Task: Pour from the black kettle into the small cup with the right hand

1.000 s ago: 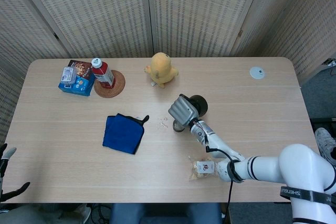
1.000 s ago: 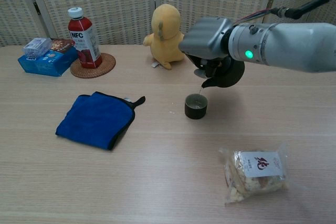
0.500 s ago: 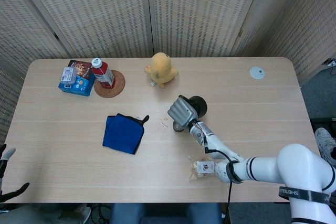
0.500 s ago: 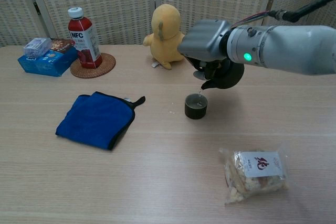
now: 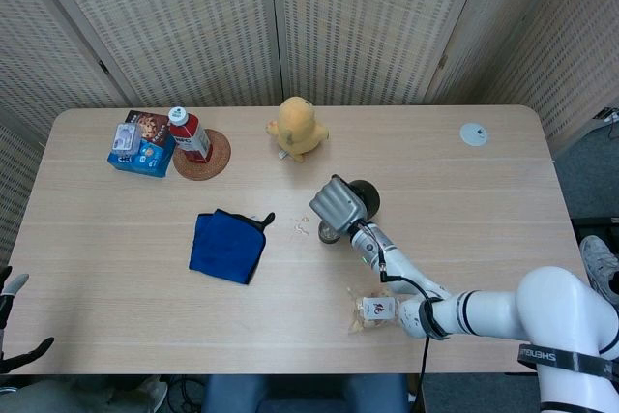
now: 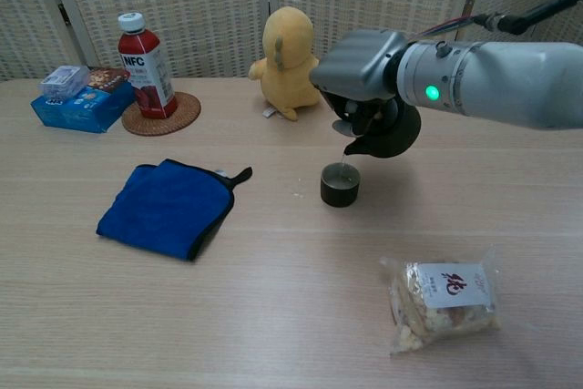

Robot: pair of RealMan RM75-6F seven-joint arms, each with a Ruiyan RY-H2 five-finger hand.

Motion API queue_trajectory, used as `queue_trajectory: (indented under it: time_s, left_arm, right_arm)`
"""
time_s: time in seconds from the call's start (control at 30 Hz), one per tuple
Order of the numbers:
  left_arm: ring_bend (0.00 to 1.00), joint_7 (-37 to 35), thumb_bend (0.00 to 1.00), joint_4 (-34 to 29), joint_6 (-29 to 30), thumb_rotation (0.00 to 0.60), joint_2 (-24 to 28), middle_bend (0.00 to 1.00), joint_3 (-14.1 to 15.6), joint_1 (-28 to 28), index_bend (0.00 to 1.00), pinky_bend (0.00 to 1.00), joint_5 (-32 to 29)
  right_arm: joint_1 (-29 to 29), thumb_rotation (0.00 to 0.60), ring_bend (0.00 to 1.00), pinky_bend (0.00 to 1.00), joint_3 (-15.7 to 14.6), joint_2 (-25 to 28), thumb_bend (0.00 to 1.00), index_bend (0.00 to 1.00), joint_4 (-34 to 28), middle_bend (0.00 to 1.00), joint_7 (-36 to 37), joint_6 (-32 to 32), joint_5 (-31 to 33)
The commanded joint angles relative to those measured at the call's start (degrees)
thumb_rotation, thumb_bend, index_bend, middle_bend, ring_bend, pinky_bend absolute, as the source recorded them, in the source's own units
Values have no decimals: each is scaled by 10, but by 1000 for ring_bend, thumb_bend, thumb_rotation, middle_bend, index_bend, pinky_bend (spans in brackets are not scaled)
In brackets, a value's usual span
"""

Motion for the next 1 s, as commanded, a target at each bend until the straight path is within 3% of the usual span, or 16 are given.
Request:
queue_trajectory:
  time_s: [0.03, 0.3, 0.63, 1.0]
  left_arm:
    - [26, 0, 98, 0, 1, 600, 0, 0, 0, 0, 109, 0, 1]
    - [25, 1, 98, 0, 1, 600, 0, 0, 0, 0, 109, 0, 2]
    - [25, 4, 98, -3, -6, 600, 0, 0, 0, -5, 109, 0, 6]
    - [25, 24, 98, -17, -19, 600, -4, 0, 1, -19, 109, 0, 17]
  right_arm:
    - [-9, 475, 980, 492, 5, -1, 495, 1000, -2, 1000, 19, 5, -4]
    - [-38, 476, 980, 492, 21, 0, 492, 1000, -2, 1000, 88, 11, -20]
    - [-92, 475, 973, 492, 56, 33, 490, 1000, -25, 1000, 242, 7, -52]
    - [-159, 476, 971, 492, 46, 83, 475, 1000, -16, 1000, 345, 12, -102]
